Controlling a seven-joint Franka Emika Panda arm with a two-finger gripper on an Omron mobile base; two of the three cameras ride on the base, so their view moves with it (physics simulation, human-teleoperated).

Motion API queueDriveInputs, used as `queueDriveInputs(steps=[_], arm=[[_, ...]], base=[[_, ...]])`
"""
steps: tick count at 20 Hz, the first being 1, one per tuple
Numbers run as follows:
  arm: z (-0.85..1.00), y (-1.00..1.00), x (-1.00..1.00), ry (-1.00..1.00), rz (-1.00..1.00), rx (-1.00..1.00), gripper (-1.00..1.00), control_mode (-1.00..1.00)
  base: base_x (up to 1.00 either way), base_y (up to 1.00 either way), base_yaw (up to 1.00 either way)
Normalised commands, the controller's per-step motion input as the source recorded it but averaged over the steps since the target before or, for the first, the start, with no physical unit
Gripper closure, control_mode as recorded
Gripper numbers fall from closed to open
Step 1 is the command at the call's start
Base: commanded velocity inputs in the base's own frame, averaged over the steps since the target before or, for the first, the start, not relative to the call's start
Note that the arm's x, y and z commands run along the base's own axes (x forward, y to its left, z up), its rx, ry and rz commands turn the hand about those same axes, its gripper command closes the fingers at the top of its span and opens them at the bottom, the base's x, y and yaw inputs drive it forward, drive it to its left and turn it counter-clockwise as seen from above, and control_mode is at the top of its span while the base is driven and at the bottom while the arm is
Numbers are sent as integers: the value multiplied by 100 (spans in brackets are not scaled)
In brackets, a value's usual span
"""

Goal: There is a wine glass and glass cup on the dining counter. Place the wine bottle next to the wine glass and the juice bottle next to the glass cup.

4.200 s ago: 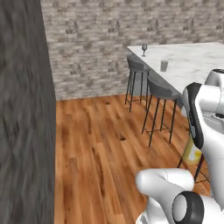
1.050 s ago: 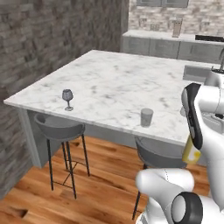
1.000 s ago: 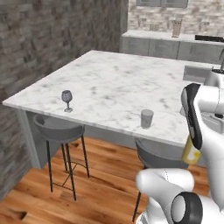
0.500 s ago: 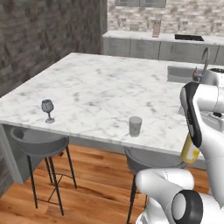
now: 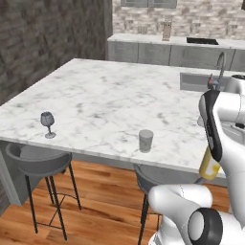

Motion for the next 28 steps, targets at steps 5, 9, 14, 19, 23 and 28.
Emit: queueDriveInputs(steps=[5, 9, 14, 19, 23, 28], arm=[[0, 0, 0, 0, 0, 0, 100, 100], [0, 0, 0, 0, 0, 0, 100, 100], [0, 0, 6, 0, 1, 0, 100, -100], [5, 12, 41, -9, 16, 5, 100, -100], [6, 29, 49, -17, 15, 0, 100, -100], [-1, 41, 50, -12, 11, -2, 100, -100]], base=[[0, 0, 0], [3, 0, 0], [11, 0, 0], [0, 0, 0], [0, 0, 0], [0, 0, 0]])
